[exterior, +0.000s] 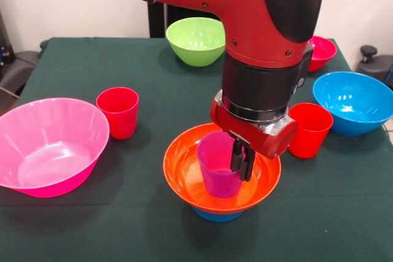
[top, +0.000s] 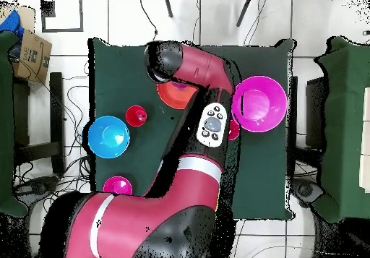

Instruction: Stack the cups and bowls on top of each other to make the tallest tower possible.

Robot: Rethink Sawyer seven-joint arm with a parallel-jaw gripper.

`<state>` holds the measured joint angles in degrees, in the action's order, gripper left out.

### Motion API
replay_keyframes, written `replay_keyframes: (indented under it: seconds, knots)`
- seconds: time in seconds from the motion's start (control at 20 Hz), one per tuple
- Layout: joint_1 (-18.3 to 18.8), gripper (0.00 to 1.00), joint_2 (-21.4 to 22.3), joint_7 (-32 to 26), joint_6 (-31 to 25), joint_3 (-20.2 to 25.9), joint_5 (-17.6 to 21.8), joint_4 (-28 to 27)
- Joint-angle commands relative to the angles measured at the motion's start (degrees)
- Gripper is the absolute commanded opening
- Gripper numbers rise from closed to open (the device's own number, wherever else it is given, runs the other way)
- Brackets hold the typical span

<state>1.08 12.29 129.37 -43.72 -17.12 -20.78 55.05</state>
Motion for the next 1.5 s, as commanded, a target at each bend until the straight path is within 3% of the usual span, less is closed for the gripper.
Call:
replay_keyframes:
  seconds: [0.05, 1.0, 1.05, 1.5]
  knots:
    - [-1.19, 0.00, -5.12, 11.83, 4.25, 3.01, 0.39, 4.02]
    - [-1.83, 0.00, -5.01, 9.27, 1.43, 1.06, 1.65, 4.24]
    - [-1.80, 1.00, -5.10, 8.40, 0.92, 0.99, 1.95, 3.98]
    - [-2.48, 1.00, -5.11, 8.57, 1.40, -0.43, 1.68, 3.63]
